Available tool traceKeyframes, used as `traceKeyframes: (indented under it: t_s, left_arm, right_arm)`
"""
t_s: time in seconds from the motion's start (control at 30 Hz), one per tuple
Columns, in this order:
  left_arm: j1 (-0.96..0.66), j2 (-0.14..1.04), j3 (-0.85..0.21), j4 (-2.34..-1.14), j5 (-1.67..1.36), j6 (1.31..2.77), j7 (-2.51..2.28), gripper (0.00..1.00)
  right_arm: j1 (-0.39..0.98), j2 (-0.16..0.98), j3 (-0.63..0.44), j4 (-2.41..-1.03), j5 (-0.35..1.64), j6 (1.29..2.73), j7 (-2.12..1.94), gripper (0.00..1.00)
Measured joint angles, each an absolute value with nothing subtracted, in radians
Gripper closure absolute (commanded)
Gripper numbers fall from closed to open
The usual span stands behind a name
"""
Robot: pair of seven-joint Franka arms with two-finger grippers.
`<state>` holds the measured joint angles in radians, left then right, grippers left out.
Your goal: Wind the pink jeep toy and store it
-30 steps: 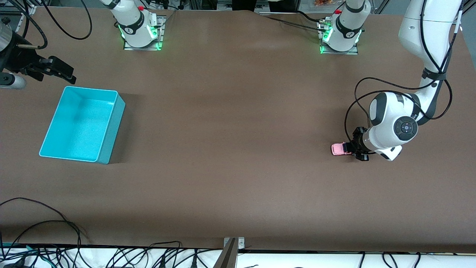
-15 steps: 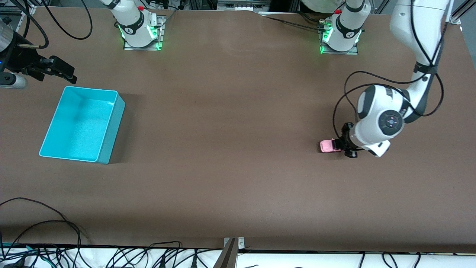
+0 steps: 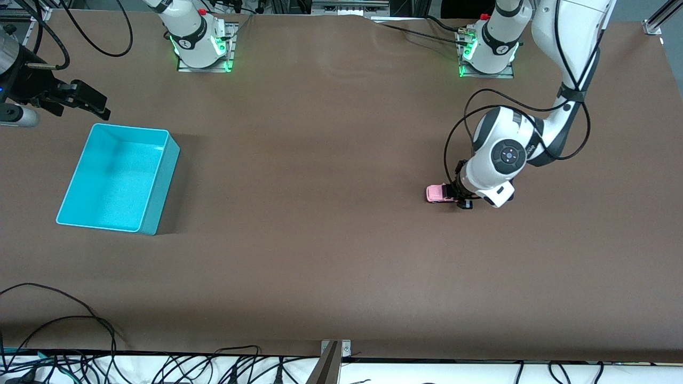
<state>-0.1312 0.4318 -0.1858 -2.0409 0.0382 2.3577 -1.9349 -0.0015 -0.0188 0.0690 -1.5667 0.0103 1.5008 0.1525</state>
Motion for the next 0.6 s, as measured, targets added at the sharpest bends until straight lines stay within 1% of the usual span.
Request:
traceKeyframes:
  t_s: [0.2,0.6]
  left_arm:
    - [-0.136,0.432,-0.192,-2.086,0.038,2.421,-1.97,0.92]
    - [-0.132,0.43,-0.192,-2.099,0.046,2.44,-1.979,0.92]
  right_arm:
    - [-0.002,-0.019,0.069,-1.567,0.01,1.501,0.152,0.0]
    - [-0.002,-0.019,0.068,-1.567,0.01,1.5,0.152,0.0]
